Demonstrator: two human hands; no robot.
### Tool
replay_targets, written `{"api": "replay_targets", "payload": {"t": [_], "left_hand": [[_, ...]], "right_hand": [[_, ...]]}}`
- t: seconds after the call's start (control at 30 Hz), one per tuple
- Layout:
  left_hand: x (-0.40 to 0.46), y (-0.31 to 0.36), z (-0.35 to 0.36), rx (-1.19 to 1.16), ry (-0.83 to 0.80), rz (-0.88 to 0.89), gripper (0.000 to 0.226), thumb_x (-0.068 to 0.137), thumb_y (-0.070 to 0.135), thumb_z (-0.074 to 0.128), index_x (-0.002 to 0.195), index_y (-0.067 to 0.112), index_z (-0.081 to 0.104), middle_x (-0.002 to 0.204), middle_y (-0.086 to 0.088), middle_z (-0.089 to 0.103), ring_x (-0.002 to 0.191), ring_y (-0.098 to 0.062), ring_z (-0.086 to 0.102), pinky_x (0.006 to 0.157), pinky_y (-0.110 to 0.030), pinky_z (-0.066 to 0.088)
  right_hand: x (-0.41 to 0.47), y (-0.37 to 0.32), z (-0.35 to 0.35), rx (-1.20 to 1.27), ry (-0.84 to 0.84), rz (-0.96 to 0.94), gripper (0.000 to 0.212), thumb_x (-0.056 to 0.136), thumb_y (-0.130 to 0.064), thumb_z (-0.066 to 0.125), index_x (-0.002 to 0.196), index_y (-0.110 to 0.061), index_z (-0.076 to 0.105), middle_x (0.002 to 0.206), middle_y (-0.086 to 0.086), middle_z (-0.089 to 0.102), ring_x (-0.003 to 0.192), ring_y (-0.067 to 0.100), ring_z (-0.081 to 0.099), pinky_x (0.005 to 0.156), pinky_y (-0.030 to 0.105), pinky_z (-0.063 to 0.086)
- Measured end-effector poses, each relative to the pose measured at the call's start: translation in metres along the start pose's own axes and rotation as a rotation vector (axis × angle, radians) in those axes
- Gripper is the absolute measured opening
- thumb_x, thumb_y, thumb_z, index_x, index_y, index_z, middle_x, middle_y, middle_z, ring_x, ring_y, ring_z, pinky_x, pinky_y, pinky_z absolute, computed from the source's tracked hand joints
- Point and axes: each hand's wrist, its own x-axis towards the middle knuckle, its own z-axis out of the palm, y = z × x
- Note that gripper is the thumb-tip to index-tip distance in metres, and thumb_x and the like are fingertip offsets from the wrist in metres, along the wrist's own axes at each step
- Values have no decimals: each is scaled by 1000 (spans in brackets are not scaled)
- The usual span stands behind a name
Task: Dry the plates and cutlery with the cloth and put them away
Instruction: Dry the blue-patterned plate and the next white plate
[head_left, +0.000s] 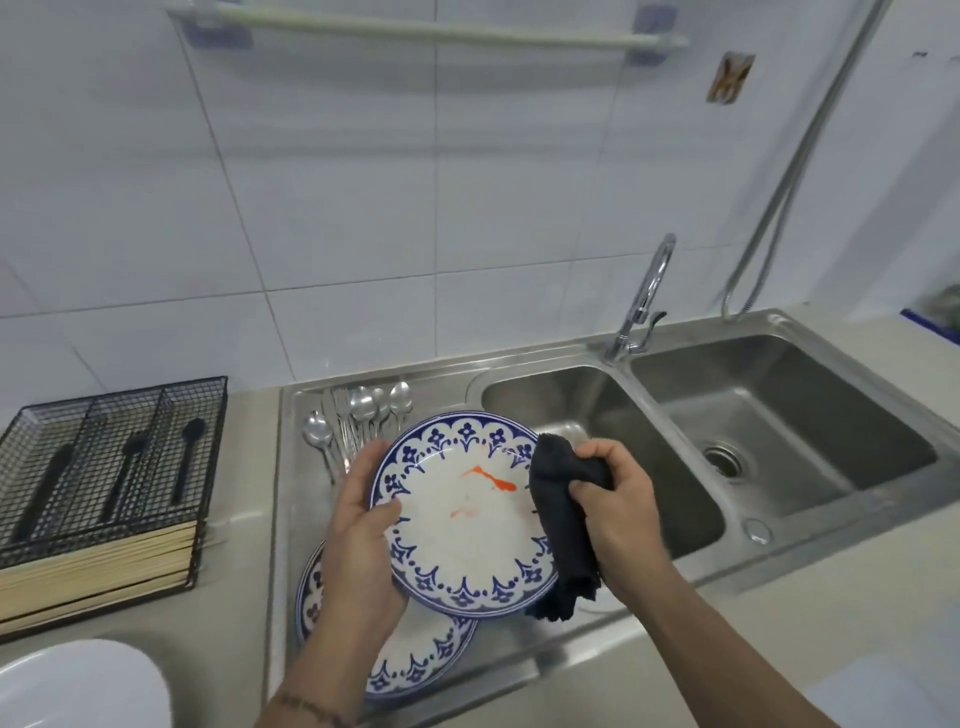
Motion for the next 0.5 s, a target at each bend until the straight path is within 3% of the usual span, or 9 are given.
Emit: {"api": "replay_targets", "payload": {"t": [0.1,0.17,0.27,0.33,0.4,0.5], "left_hand": [[7,-7,24,24,-13,6,64,86,-13,40,126,30,66,123,-2,71,107,-33,67,75,-49,59],[12,-13,42,44,-13,13,61,89,-11,39,128,28,65,125,-2,70,110,-33,66,85,-52,57],[18,-25,71,87,-27,49,59,90,-11,40,120,29,69,114,-1,74,94,-23,73,70,-41,61],[20,-34,90,100,-2,70,58,90,-12,38,116,29,70,110,1,75,86,-18,74,62,-33,59],[23,-41,107,83,32,88,57,91,-12,38,118,27,69,111,1,75,88,-16,73,66,-34,58],[28,-49,133,86,66,124,54,89,-13,38,123,19,65,113,-2,73,89,-17,71,72,-37,56]], "right_hand": [[10,-12,-19,-302,-8,-235,46,75,16,51,86,-28,59,90,-2,64,84,15,61,71,23,50],[18,-25,-29,-459,-28,-416,42,74,13,56,90,-26,58,95,-6,60,90,7,57,78,16,44],[32,-43,-39,-456,-136,-486,37,74,10,57,90,-24,58,93,-8,58,89,7,56,75,16,43],[42,-47,-46,-403,-229,-364,33,78,7,57,88,-24,57,90,-6,60,84,11,56,71,22,43],[52,-45,-56,-455,-273,-273,27,81,2,60,89,-23,56,95,-3,58,88,15,54,75,25,43],[66,-34,-77,-985,-182,-431,19,84,-20,60,102,-24,58,123,-2,48,116,21,44,99,37,39]]}}
